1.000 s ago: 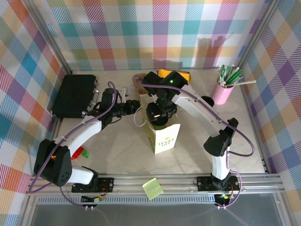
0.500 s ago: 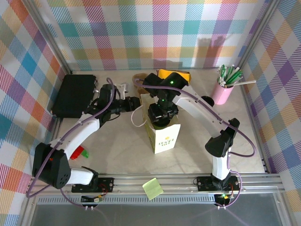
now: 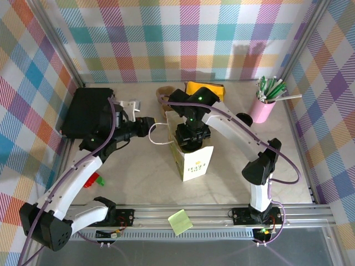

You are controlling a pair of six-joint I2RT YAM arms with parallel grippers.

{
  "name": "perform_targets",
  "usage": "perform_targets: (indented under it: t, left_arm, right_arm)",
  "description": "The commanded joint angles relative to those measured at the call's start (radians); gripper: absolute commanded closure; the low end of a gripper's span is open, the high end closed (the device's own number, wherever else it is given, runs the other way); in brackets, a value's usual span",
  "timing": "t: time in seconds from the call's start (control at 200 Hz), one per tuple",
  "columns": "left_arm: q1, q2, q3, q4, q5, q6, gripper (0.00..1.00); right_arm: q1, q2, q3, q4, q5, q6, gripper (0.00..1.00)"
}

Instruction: Pack the takeout coffee

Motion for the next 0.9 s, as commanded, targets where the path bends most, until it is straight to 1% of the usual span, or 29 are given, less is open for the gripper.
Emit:
perform_targets:
  t: [0.0, 0.225, 0.465, 0.895]
  left_arm:
    - [-0.006, -0.029, -0.015, -0.051, -0.01, 0.018, 0.63]
    - [-0.006, -0.044, -0.043, -0.053, -0.016, 0.008, 0.63]
    - [-0.005, -0.053, -0.048, -0.089, -0.066, 0.014, 0.63]
    - [-0.003, -0.086, -0.094, -0.101, -0.08, 0.015, 0.62]
  right_arm:
    - [0.0, -0.019, -0.022, -0.078, -0.014, 0.01, 0.38]
    - [-0.001, -0.016, -0.054, -0.048, -0.024, 0.004, 0.38]
    - [-0.001, -0.018, -0.099, -0.004, -0.037, -0.014, 0.38]
    - [-0.001, -0.03, -0.163, 0.09, -0.029, -0.032, 0.39]
